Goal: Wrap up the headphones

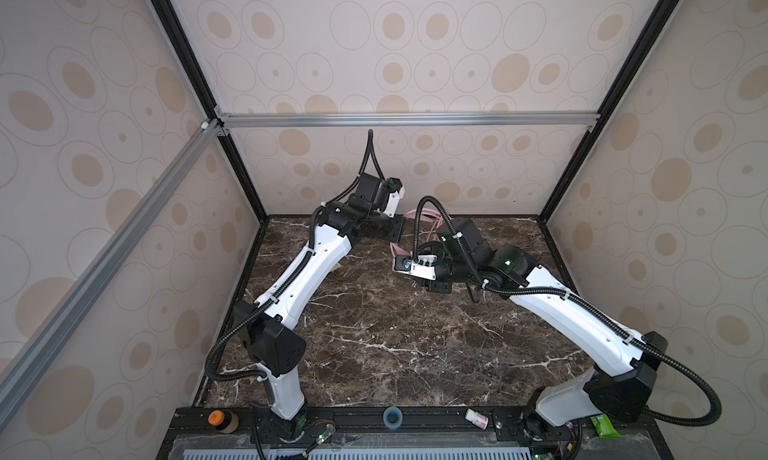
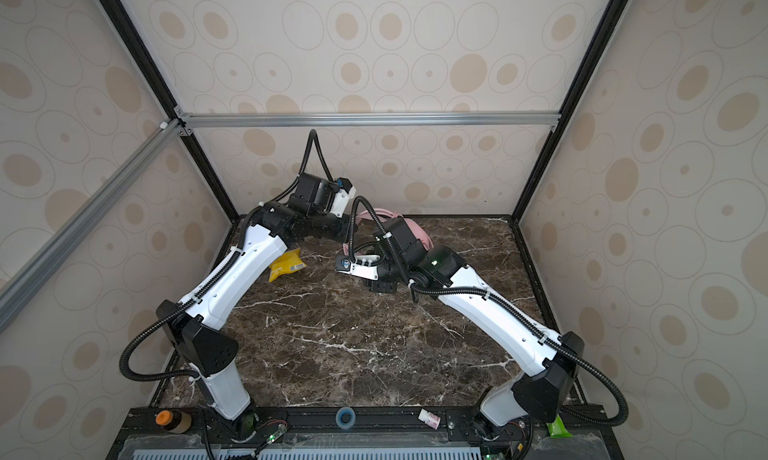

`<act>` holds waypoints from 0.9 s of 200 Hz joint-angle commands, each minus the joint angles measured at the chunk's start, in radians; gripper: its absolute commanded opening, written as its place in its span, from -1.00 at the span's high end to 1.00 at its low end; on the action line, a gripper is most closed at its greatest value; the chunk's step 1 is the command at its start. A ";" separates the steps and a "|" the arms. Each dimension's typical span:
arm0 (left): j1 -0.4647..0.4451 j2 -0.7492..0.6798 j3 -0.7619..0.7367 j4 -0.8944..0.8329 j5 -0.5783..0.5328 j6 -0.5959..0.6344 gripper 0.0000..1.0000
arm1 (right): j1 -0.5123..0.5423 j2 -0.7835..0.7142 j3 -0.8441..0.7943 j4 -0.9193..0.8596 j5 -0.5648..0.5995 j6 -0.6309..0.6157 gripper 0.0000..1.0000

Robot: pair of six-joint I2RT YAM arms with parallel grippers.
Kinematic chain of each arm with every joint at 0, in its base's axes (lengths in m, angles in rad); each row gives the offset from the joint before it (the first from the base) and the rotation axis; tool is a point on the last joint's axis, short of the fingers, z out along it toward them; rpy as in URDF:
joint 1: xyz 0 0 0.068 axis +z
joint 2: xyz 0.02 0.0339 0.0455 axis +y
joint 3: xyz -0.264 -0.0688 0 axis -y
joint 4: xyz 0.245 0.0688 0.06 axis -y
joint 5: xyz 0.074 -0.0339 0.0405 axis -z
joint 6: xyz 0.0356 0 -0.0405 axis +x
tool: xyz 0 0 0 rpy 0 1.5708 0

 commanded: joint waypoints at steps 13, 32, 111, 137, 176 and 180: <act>0.004 -0.067 0.020 0.060 0.041 -0.034 1.00 | 0.006 0.002 -0.022 -0.003 0.036 -0.054 0.41; 0.005 -0.068 0.020 0.060 0.041 -0.032 1.00 | 0.005 0.004 -0.025 -0.003 0.042 -0.062 0.42; 0.005 -0.071 0.013 0.060 0.037 -0.034 1.00 | 0.005 -0.003 -0.033 -0.002 0.059 -0.071 0.88; 0.004 -0.068 0.013 0.058 0.031 -0.031 1.00 | 0.005 -0.012 -0.028 0.000 0.057 -0.066 0.99; 0.004 -0.074 -0.028 0.057 -0.018 -0.003 1.00 | 0.005 -0.023 0.035 -0.011 0.009 -0.026 1.00; 0.006 -0.078 -0.038 0.060 -0.025 0.001 1.00 | 0.006 -0.021 0.044 -0.022 0.001 -0.023 0.99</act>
